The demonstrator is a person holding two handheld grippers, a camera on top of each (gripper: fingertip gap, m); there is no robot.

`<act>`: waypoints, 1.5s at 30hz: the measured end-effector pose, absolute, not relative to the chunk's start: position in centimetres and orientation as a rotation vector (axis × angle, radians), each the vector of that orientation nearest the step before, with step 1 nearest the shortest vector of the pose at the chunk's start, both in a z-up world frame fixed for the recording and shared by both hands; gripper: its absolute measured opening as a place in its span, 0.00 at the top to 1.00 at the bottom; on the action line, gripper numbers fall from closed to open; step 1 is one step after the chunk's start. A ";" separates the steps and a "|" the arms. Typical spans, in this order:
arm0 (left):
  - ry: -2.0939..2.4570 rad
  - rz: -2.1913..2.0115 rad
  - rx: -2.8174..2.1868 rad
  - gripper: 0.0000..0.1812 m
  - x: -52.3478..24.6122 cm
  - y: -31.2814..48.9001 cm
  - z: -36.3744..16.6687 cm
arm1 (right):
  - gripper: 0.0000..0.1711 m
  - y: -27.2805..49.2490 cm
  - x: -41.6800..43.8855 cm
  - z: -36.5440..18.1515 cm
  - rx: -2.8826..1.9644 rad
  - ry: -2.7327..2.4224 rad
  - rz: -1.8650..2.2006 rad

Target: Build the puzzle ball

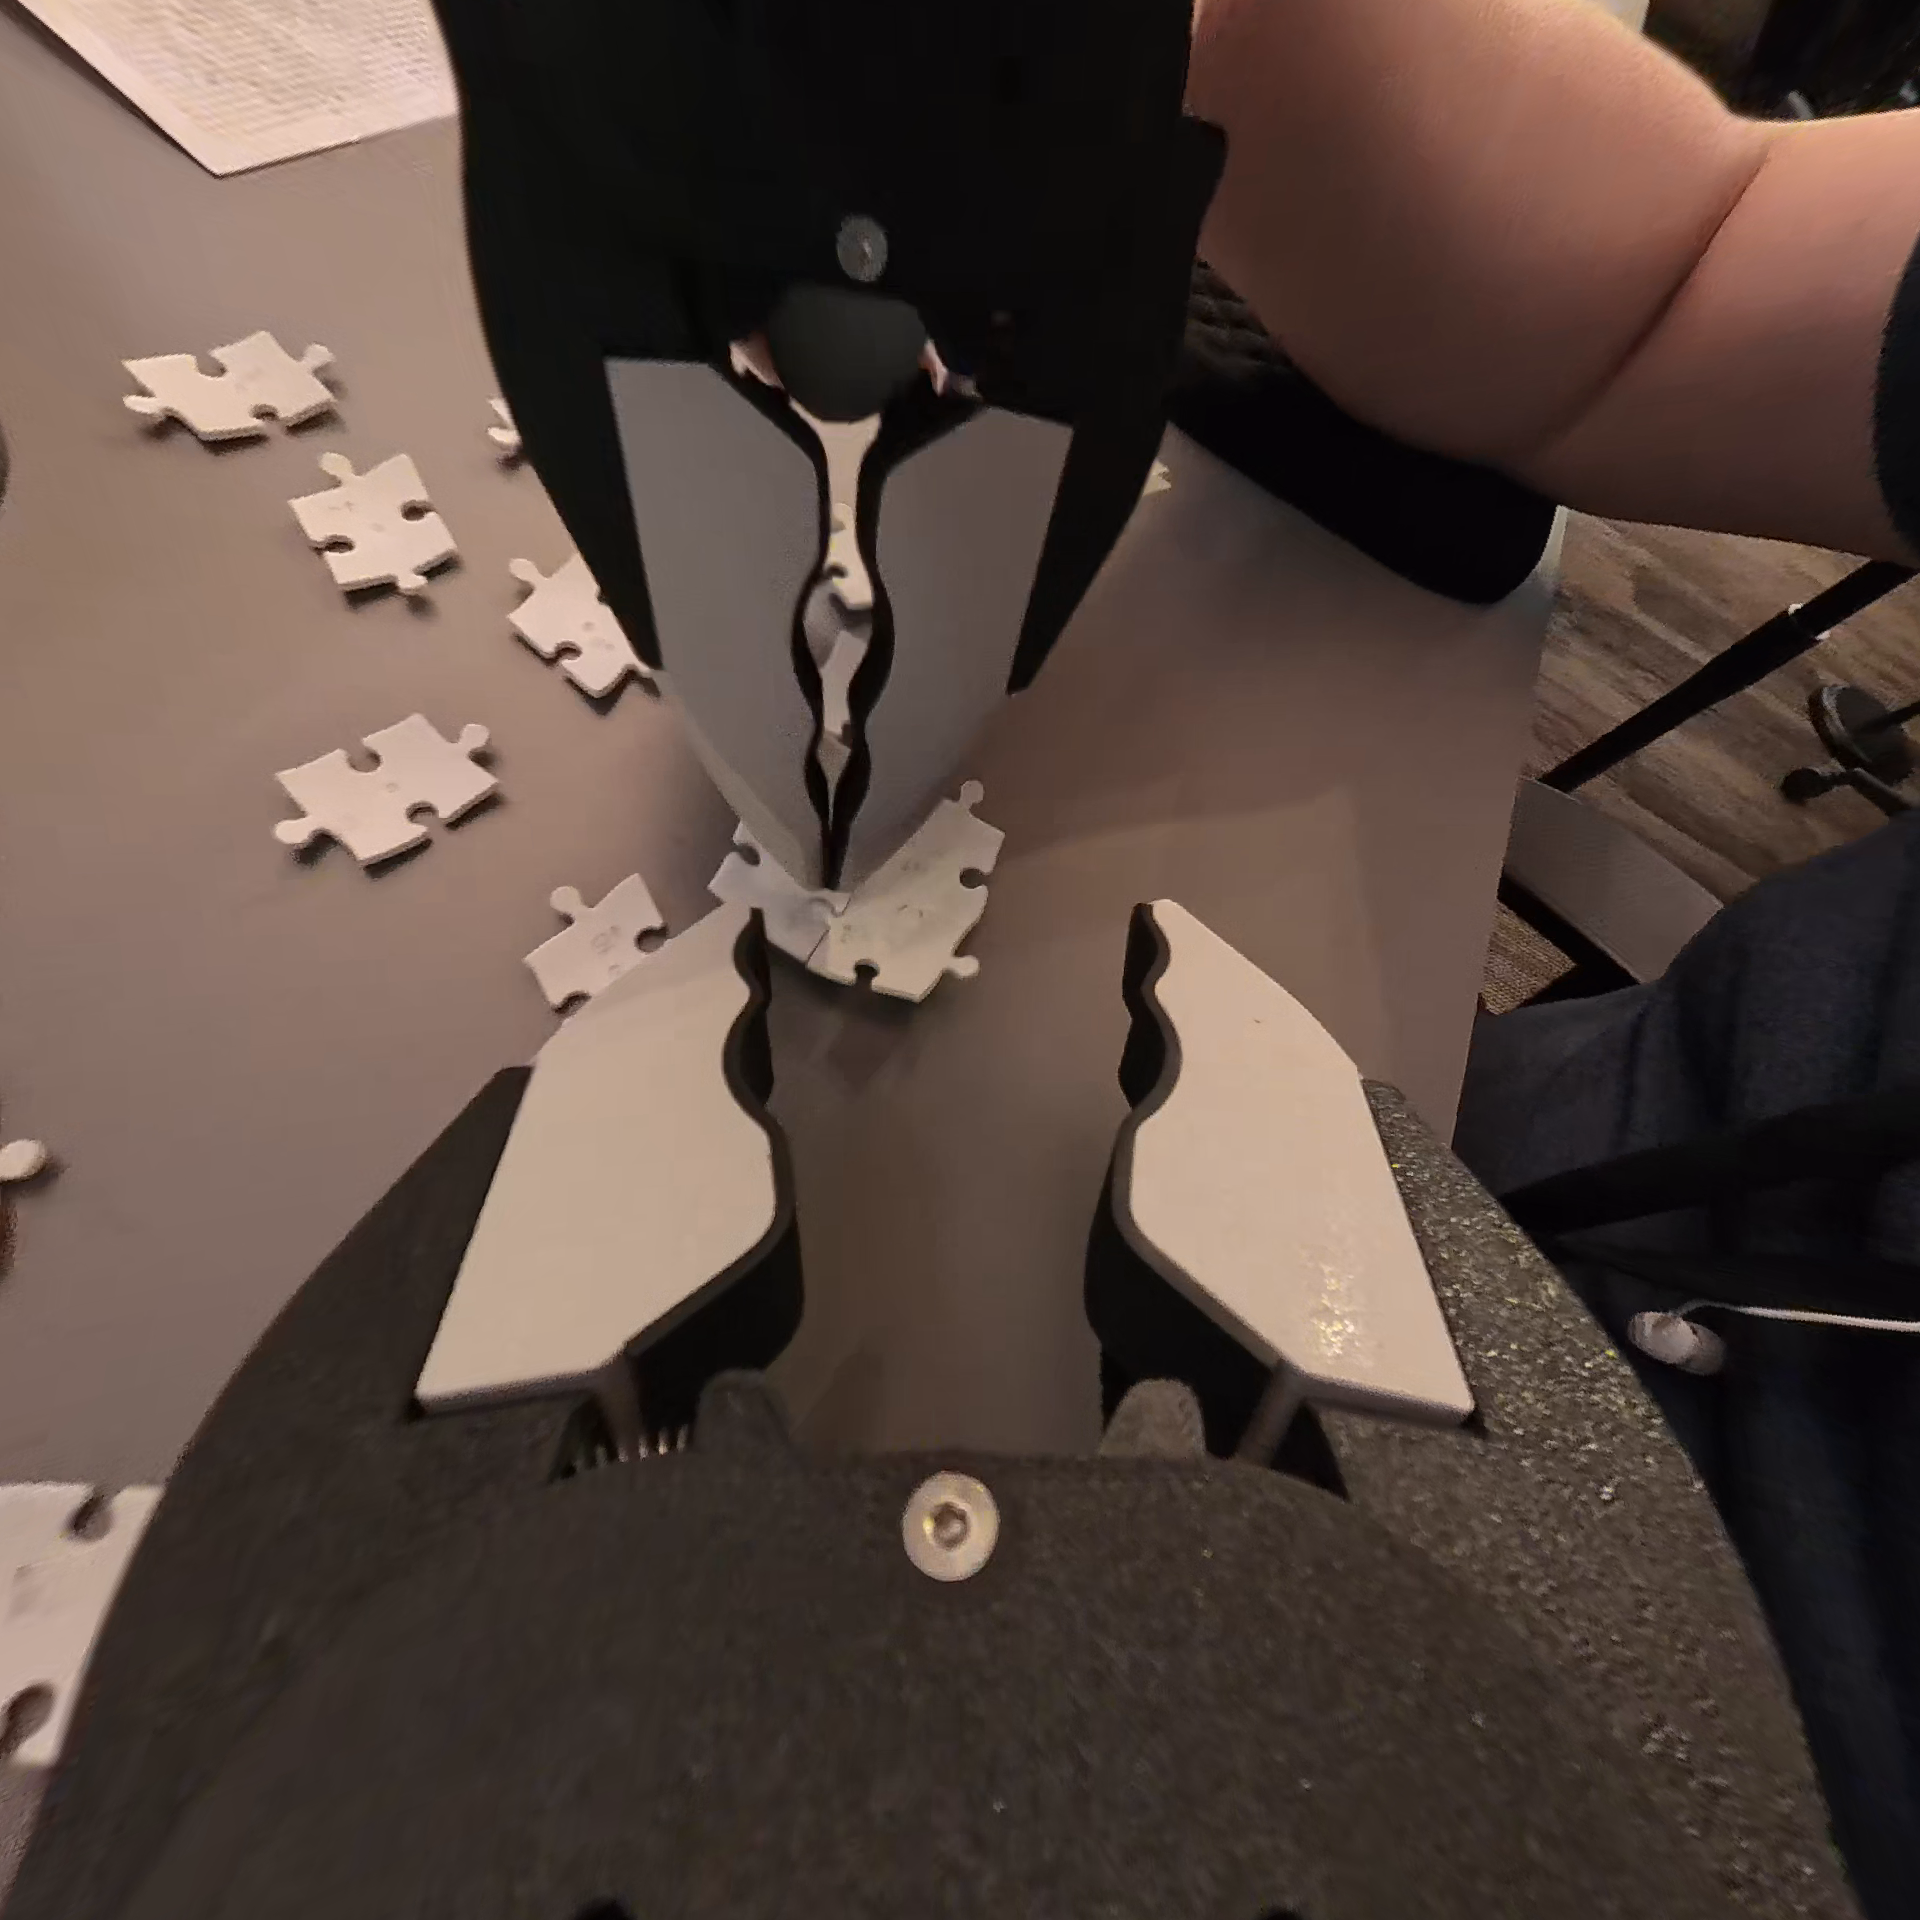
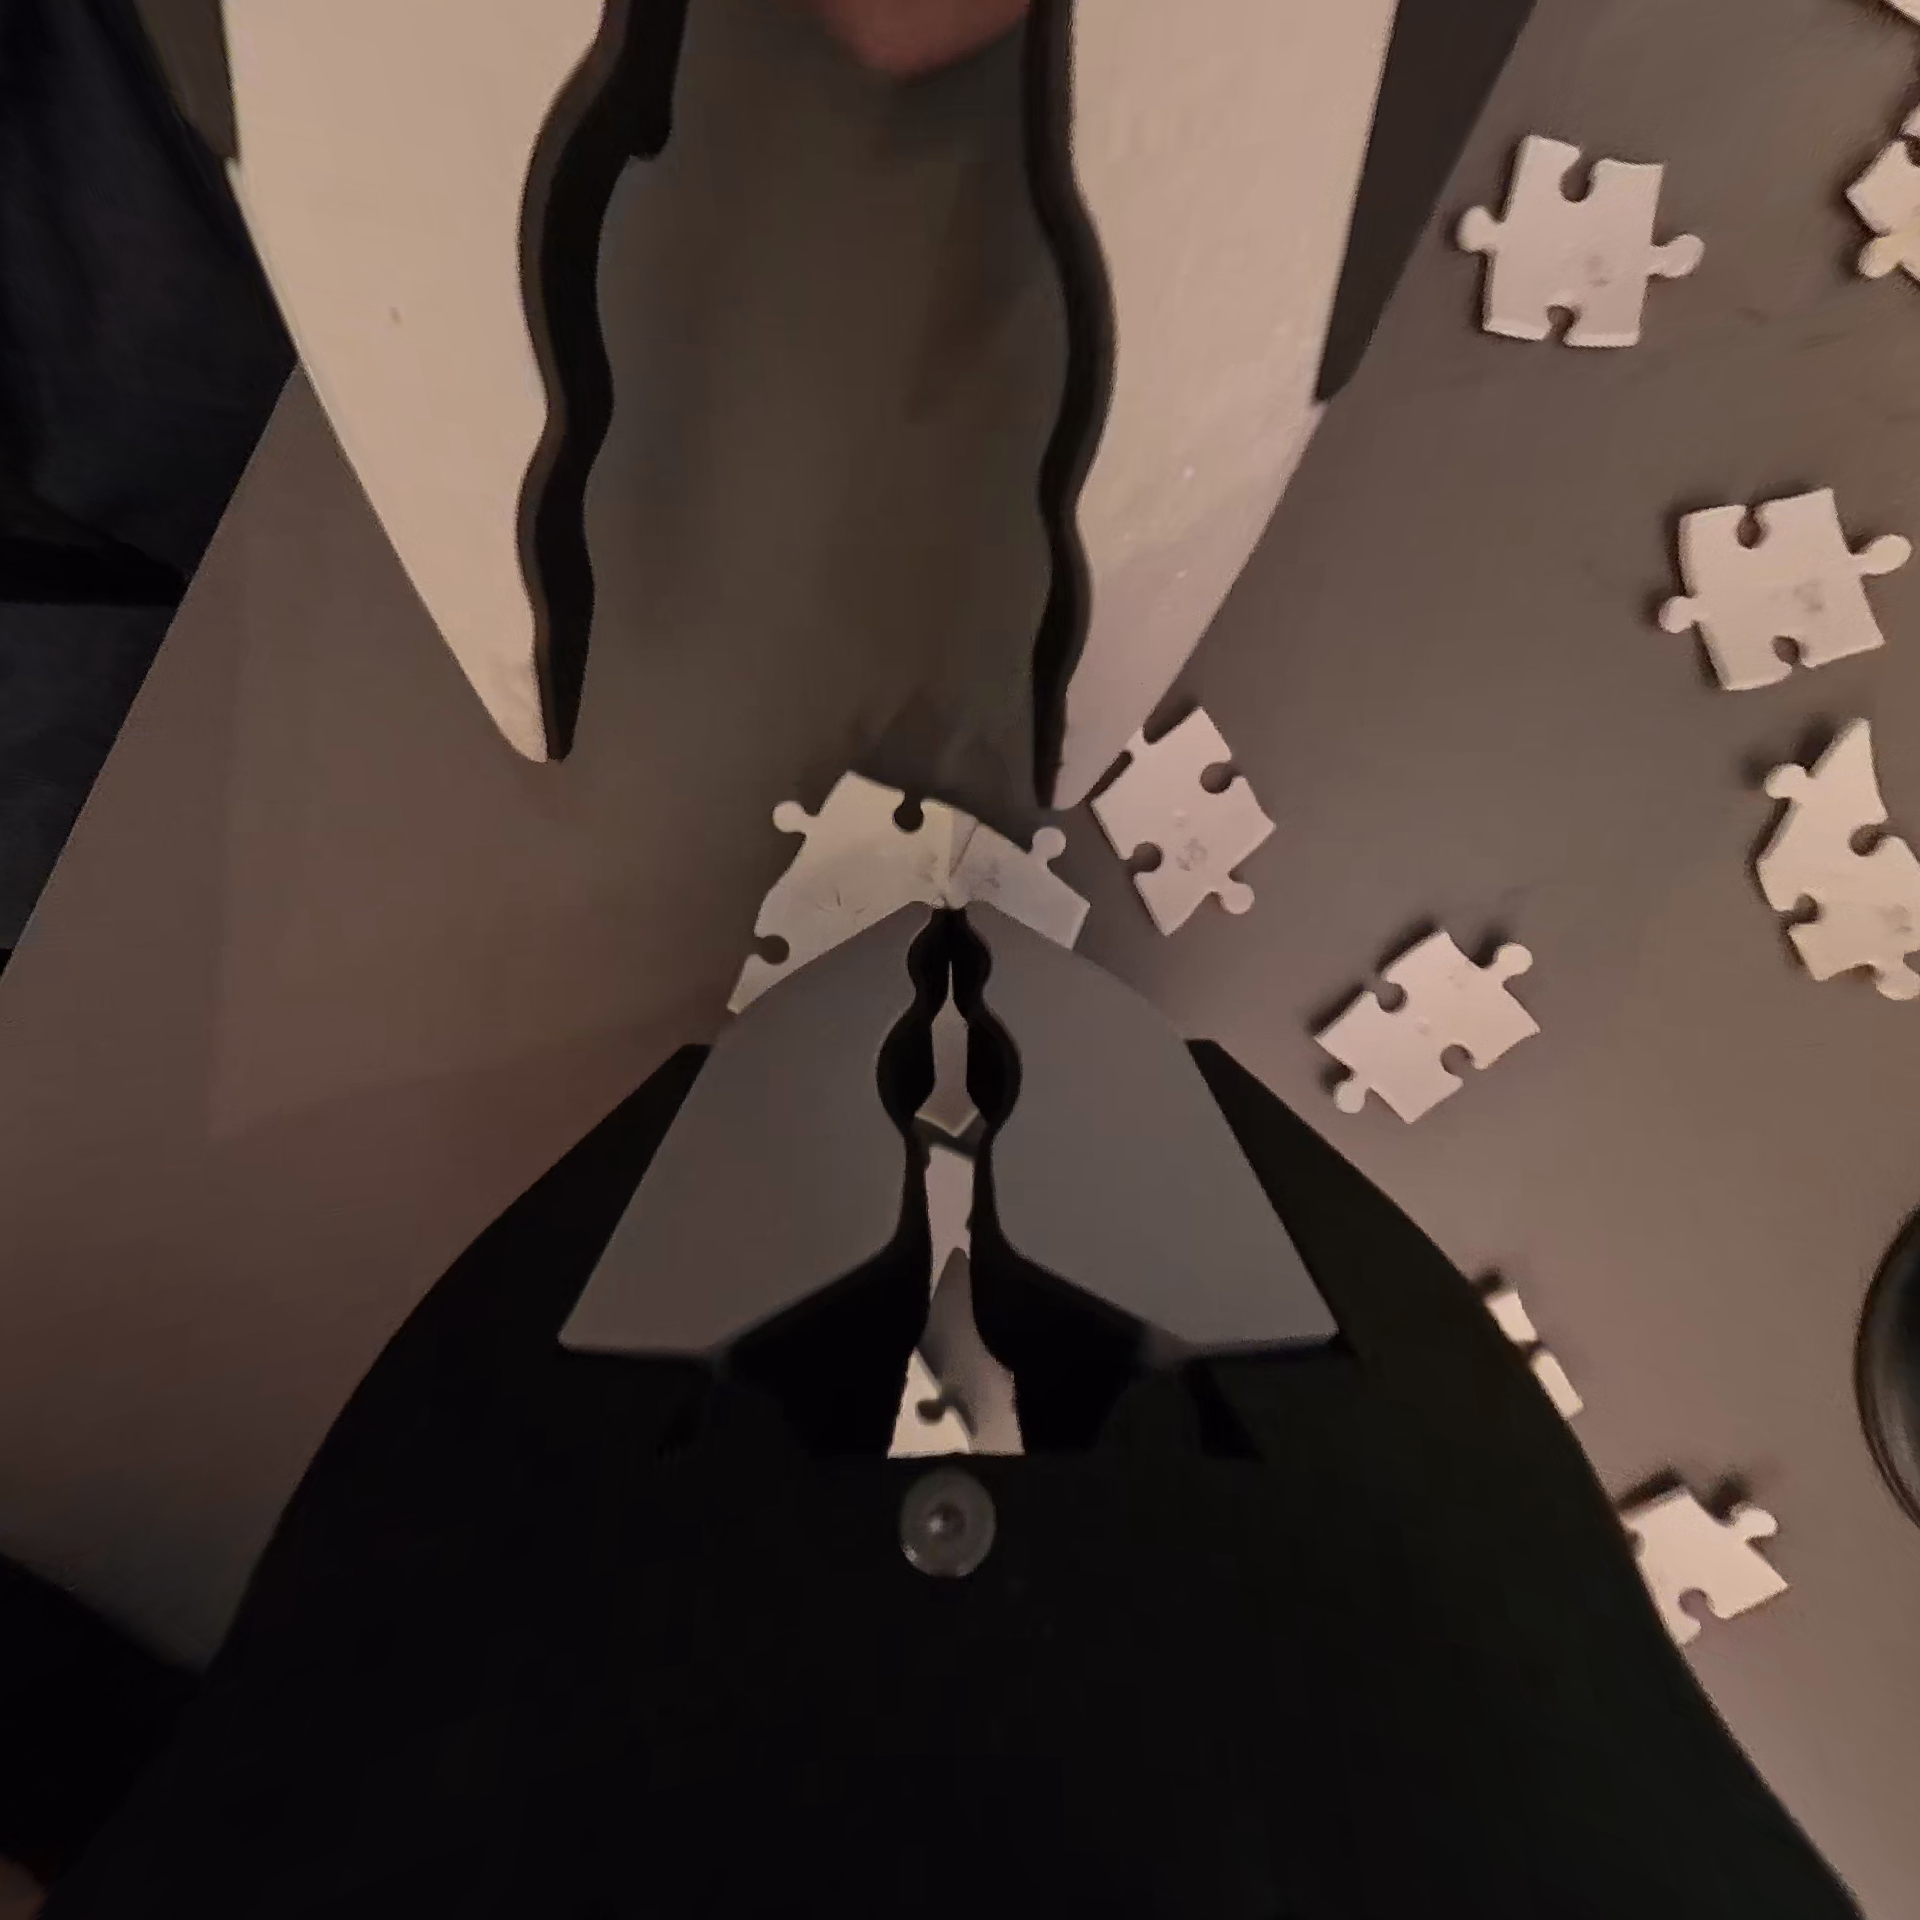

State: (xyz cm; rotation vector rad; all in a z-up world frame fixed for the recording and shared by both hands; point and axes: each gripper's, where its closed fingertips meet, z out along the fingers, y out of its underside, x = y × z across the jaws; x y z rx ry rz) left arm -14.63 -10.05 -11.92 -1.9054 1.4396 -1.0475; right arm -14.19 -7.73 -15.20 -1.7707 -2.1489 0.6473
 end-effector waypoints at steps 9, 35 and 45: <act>1.478 -1.032 -1.924 0.64 -15.2 -10.7 -12.8 | 0.99 -7.9 -14.5 -15.6 -1.794 -2.163 0.630; 1.476 -1.019 -1.928 0.63 -15.9 -10.6 -12.7 | 0.99 -7.7 -15.3 -15.7 -1.792 -2.158 0.598; 1.462 -1.014 -1.927 0.63 -16.0 -10.3 -12.4 | 0.99 -7.6 -15.4 -15.7 -1.842 -2.171 0.578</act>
